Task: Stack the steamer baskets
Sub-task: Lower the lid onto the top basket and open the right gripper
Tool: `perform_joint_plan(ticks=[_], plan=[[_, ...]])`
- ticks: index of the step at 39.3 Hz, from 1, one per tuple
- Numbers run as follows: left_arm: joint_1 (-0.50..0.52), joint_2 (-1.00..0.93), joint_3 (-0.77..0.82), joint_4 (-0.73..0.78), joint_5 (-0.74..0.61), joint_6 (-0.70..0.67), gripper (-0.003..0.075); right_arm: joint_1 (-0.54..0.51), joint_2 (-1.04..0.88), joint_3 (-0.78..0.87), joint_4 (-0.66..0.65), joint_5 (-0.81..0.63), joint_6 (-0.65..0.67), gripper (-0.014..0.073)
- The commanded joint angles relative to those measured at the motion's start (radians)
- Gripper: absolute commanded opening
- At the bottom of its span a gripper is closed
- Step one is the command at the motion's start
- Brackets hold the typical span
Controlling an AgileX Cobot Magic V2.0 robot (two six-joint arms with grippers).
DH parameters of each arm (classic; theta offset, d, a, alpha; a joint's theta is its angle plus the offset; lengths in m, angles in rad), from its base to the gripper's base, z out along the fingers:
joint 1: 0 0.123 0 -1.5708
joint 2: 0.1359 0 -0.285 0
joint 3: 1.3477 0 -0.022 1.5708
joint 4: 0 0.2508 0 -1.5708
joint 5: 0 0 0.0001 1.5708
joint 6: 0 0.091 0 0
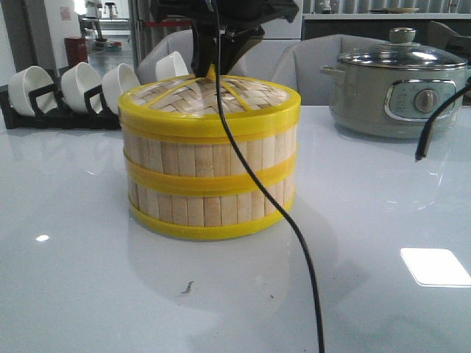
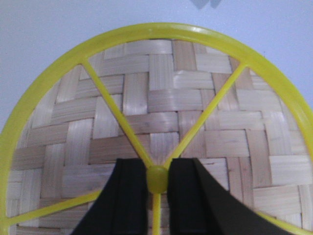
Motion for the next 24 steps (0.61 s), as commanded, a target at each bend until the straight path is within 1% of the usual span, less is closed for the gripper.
perform_joint_plan(ticks=[1,7,9,11,16,18,20,24], plan=[[0.001,-0.005,-0.03,-0.01,-0.089,0.0,0.009,0.001,-0.059,-0.038,-0.007,-0.07,-0.014,0.0056],[0.001,-0.005,-0.03,-0.01,-0.089,0.0,0.009,0.001,-0.059,-0.038,-0.007,-0.066,-0.014,0.0073],[0.001,-0.005,-0.03,-0.01,-0.089,0.0,0.009,0.001,-0.059,-0.038,-0.007,-0.055,-0.014,0.0108],[0.001,-0.005,-0.03,-0.01,-0.089,0.0,0.009,0.001,-0.059,-0.038,-0.007,-0.048,-0.014,0.0167],[0.001,-0.005,-0.03,-0.01,-0.089,0.0,0.009,0.001,-0.059,-0.038,-0.007,-0.052,-0.014,0.0365],[0.001,-0.005,-0.03,-0.01,-0.089,0.0,0.009,0.001,-0.059,-0.038,-0.008,-0.063,-0.014,0.0421],[0.001,-0.005,-0.03,-0.01,-0.089,0.0,0.009,0.001,-0.06,-0.038,-0.008,-0.073,-0.014,0.0449],[0.001,-0.005,-0.03,-0.01,-0.089,0.0,0.009,0.001,-0.061,-0.038,-0.008,-0.085,-0.014,0.045]])
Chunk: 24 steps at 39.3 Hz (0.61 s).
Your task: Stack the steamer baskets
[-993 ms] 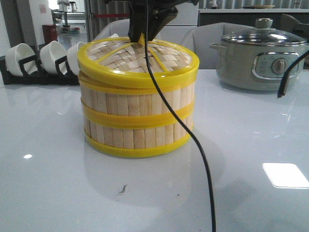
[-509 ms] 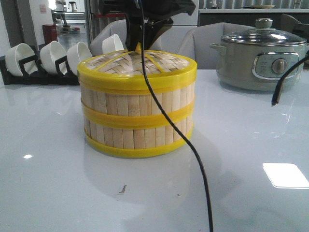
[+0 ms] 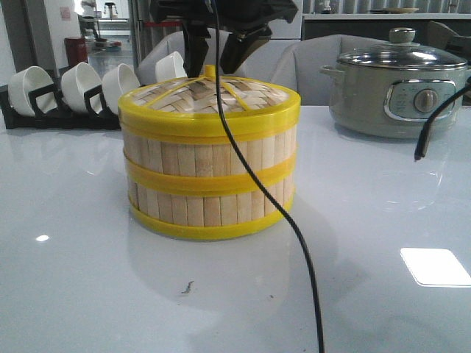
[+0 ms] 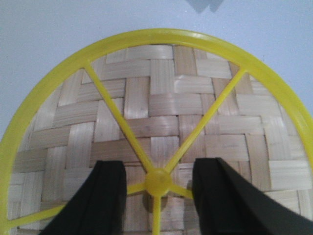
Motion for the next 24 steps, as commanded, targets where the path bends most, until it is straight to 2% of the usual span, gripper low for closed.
perform_joint_plan(ticks=[1,15,21,24], plan=[[0.001,-0.005,-0.03,-0.01,-0.089,0.0,0.009,0.001,-0.064,-0.038,-0.008,-0.078,-0.014,0.045],[0.001,-0.005,-0.03,-0.01,-0.089,0.0,0.009,-0.073,-0.171,-0.001,-0.008,-0.222,-0.014,0.0444],[0.001,-0.005,-0.03,-0.01,-0.089,0.0,0.009,-0.162,-0.278,0.113,-0.008,-0.323,-0.014,0.0444],[0.001,-0.005,-0.03,-0.01,-0.089,0.0,0.009,-0.227,-0.365,0.222,-0.008,-0.386,-0.014,0.0444]])
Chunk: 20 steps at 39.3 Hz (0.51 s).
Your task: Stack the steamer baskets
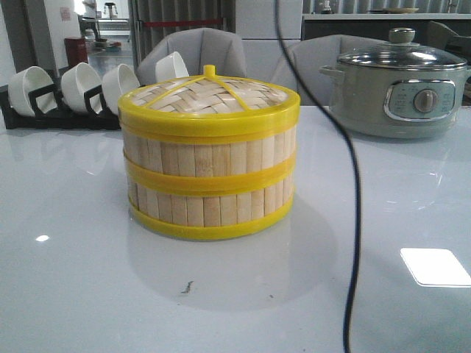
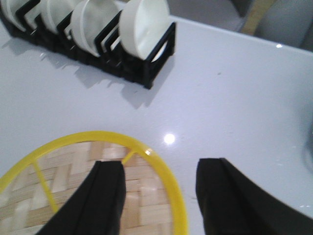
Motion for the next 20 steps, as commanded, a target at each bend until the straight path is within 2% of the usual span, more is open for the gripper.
perform_joint_plan(ticks=[1,8,20], plan=[[0.001,-0.005,-0.03,-0.01,-0.089,0.0,0.009,-0.086,-0.165,0.091,-0.008,-0.15,-0.012,0.0444],[0.001,-0.005,-0.03,-0.01,-0.089,0.0,0.009,-0.245,-0.37,0.359,-0.008,-0.256,-0.012,0.0444],[0.001,-0.005,-0.03,-0.01,-0.089,0.0,0.009,-0.435,-0.779,0.85,-0.008,-0.481,-0.012,0.0444]])
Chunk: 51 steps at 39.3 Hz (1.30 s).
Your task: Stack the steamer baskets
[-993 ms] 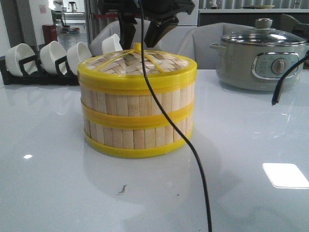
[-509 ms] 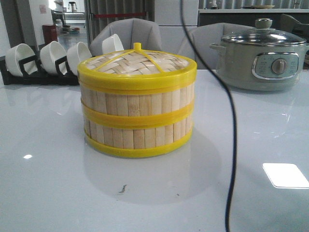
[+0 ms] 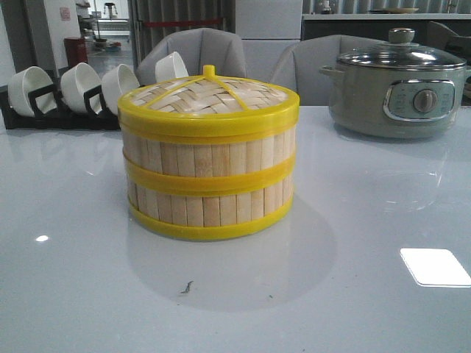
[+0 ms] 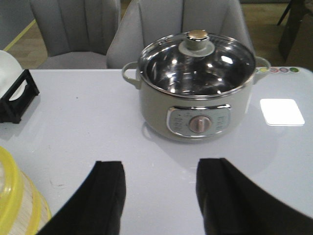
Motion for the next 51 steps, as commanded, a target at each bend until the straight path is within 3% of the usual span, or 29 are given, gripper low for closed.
perform_joint_plan(ticks=[1,11,24,37,41,43,45,47,51], plan=[[0.001,-0.005,-0.03,-0.01,-0.089,0.0,0.009,-0.042,-0.153,0.117,-0.006,-0.156,-0.012,0.0444],[0.001,-0.005,-0.03,-0.01,-0.089,0.0,0.009,-0.096,-0.403,0.399,-0.006,-0.172,-0.012,0.0444],[0.001,-0.005,-0.03,-0.01,-0.089,0.0,0.009,-0.116,-0.579,0.662,-0.006,-0.254,-0.012,0.0444],[0.001,-0.005,-0.03,-0.01,-0.089,0.0,0.009,-0.116,-0.729,0.735,-0.006,-0.293,-0.007,0.044],[0.001,-0.005,-0.03,-0.01,-0.089,0.0,0.009,-0.116,-0.74,0.735,-0.006,-0.252,-0.007,0.0313],[0.001,-0.005,-0.03,-0.01,-0.089,0.0,0.009,-0.116,-0.74,0.735,-0.006,-0.229,-0.007,0.02],[0.001,-0.005,-0.03,-0.01,-0.089,0.0,0.009,-0.116,-0.74,0.735,-0.006,-0.217,-0.007,0.0035],[0.001,-0.005,-0.03,-0.01,-0.089,0.0,0.009,-0.116,-0.74,0.735,-0.006,-0.217,-0.007,0.0078],[0.001,-0.005,-0.03,-0.01,-0.089,0.0,0.009,-0.116,-0.74,0.735,-0.006,-0.222,-0.007,0.0061]])
